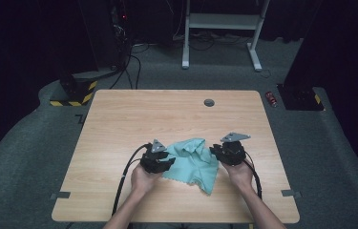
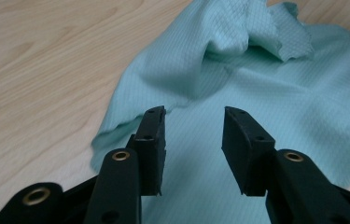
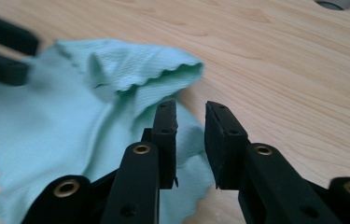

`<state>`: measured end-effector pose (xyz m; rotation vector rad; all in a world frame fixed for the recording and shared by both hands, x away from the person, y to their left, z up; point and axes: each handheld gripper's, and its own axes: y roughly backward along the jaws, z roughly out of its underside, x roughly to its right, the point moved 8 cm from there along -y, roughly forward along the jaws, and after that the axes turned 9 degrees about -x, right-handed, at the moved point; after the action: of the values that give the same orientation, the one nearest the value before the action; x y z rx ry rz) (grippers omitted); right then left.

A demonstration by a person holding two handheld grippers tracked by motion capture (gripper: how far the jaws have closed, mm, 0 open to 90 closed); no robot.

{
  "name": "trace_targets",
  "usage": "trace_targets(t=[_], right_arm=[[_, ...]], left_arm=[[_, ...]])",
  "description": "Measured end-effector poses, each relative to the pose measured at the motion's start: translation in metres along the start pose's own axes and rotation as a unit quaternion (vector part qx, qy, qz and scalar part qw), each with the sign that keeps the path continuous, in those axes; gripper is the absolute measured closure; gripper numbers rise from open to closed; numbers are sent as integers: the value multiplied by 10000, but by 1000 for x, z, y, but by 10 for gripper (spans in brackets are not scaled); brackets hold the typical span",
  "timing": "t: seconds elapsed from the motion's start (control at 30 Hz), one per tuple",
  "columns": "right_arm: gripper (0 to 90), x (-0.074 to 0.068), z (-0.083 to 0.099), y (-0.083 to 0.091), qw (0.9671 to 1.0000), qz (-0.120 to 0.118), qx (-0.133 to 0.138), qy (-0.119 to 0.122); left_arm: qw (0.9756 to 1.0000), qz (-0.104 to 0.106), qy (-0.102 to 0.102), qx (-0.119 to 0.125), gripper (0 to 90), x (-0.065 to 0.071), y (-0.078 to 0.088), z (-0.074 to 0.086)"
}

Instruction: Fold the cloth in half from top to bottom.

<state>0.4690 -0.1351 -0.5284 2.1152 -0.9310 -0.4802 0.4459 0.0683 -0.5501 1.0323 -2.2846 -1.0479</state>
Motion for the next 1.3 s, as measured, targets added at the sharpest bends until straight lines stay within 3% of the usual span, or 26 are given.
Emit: trace_targets(t=[0.03, 0.23, 0.33, 0.43, 0.53, 0.6, 0.7, 0.73, 0.77, 0.93, 1.0, 1.17, 1.27, 1.3], right_arm=[[720, -6, 4, -1, 9999, -15, -35, 148], [665, -17, 15, -10, 9994, -44, -140, 307], [590, -24, 20, -19, 9991, -9, -209, 371], [570, -29, 21, -25, 9985, 93, -240, 475], [572, -32, 18, -28, 9988, 82, -169, 453], [627, -33, 17, -30, 9990, 89, -162, 403], [840, -30, 15, -33, 9992, 155, -180, 323], [840, -30, 15, -33, 9992, 155, -180, 323], [900, -28, 15, -34, 9993, 181, -155, 301], [900, -14, 2, -24, 9994, 303, 4, 164], [900, -9, -4, -23, 9994, 338, -1, 99], [900, -5, -8, -24, 9995, 307, -30, 49], [885, -10, -5, -23, 9997, 204, -10, 101], [826, -14, 0, -21, 9999, 94, 14, 126]], left_arm=[[10000, -8, 5, 16, 570, 1, -3, -4], [9998, -142, 151, 54, 528, 3, -23, -16], [9996, -224, 196, -19, 523, 3, -33, -19], [9993, -329, 201, -36, 569, 3, -39, -29], [9991, -368, 175, -92, 697, 3, -42, -36], [9991, -376, 157, -106, 801, 2, -42, -40], [9993, -285, 217, -61, 880, -2, -38, -44], [9993, -285, 217, -61, 881, -2, -38, -44], [9994, -265, 239, -40, 881, -3, -36, -46], [9989, -297, 366, 68, 872, -17, -27, -54], [9984, -349, 411, -145, 849, -27, -34, -54], [9969, -428, 617, -239, 826, -41, -43, -56], [9954, -527, 747, -301, 767, -48, -46, -55], [9950, -549, 761, -339, 667, -48, -46, -54]])
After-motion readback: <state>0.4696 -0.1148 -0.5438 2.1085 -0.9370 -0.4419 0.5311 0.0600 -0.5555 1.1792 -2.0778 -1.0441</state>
